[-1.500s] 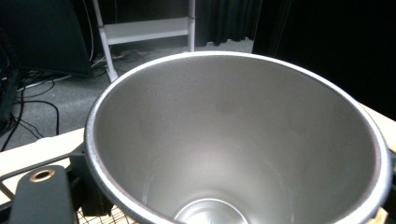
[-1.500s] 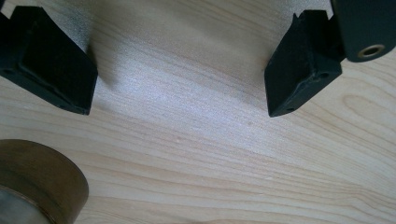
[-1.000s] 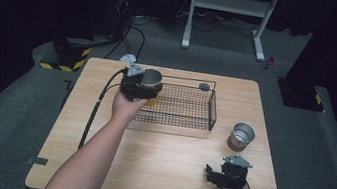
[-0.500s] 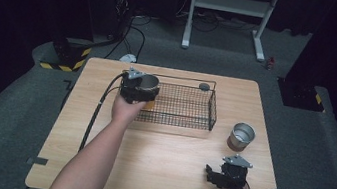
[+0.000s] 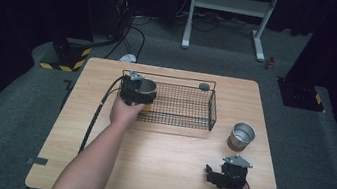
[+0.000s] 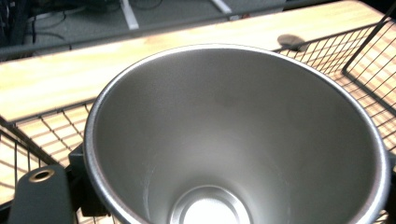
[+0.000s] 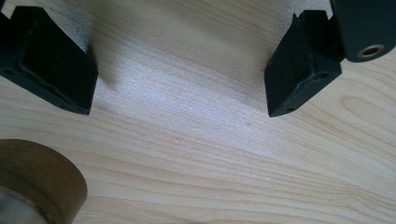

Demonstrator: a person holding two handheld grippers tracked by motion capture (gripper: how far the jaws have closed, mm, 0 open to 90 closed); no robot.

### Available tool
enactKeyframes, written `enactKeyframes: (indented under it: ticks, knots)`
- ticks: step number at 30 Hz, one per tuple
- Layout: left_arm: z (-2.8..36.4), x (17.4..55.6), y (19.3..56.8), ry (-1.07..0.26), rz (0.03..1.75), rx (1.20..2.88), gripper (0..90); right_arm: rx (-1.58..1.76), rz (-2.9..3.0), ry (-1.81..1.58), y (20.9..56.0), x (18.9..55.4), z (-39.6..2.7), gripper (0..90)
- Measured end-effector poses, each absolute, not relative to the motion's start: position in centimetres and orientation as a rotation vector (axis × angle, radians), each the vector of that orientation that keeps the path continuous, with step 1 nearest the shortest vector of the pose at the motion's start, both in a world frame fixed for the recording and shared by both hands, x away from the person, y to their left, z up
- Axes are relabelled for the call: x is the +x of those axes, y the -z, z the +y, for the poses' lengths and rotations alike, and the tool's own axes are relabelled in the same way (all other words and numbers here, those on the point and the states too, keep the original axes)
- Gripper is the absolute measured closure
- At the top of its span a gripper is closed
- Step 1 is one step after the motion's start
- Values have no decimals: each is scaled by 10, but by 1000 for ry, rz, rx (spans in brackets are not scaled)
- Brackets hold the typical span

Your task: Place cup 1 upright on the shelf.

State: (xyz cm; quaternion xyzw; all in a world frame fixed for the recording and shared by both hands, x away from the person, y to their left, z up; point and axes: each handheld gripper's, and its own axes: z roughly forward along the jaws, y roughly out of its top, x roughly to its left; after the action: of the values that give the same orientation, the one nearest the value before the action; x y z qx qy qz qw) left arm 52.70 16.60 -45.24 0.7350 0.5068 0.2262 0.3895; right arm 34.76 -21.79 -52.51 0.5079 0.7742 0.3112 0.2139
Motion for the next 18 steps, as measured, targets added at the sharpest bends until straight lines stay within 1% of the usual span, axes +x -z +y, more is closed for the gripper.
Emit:
enactKeyframes:
  ticks: [8,18]
  knots:
    - [167,529,458,-567,1344,1897,138,1408,2149,-864,525,348,-218,95]
    - [164,527,460,-587,1335,1924,136,1415,2147,-864,525,347,-217,96]
